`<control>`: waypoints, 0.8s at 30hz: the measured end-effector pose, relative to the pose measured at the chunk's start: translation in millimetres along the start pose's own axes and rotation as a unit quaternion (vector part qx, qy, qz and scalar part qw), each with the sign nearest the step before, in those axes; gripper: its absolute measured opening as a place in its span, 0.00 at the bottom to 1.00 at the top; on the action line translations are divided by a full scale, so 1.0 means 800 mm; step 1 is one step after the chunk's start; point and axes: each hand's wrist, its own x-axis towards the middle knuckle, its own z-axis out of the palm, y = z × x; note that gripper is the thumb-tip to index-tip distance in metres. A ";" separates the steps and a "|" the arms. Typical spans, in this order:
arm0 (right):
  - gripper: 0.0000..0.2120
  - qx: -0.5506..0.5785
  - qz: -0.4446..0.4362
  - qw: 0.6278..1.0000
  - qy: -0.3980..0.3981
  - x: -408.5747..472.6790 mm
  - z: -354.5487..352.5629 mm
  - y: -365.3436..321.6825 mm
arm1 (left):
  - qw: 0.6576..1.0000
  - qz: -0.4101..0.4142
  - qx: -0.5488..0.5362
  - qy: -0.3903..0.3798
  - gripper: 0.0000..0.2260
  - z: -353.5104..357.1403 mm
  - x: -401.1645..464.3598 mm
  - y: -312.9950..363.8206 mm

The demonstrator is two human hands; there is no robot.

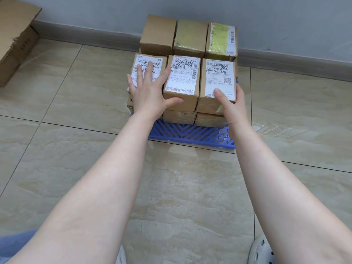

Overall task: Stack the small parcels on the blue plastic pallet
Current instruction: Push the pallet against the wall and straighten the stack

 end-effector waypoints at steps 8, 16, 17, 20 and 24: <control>0.48 0.007 0.002 1.000 0.008 0.003 -0.005 -0.007 | 0.994 -0.073 -0.073 -0.021 0.46 -0.036 0.009 -0.014; 0.38 0.005 -0.006 1.000 -0.020 0.006 -0.008 -0.004 | 0.951 -0.119 -0.280 -0.055 0.42 -0.041 0.010 -0.029; 0.37 0.006 -0.007 1.000 -0.020 0.005 -0.008 -0.005 | 0.950 -0.119 -0.282 -0.051 0.42 -0.041 0.010 -0.029; 0.38 0.006 -0.006 1.000 -0.020 0.001 -0.005 -0.007 | 0.953 -0.117 -0.275 -0.054 0.41 -0.043 0.012 -0.030; 0.42 0.003 0.007 1.000 -0.020 -0.003 -0.005 -0.014 | 0.948 -0.124 -0.289 -0.050 0.41 -0.042 0.010 -0.027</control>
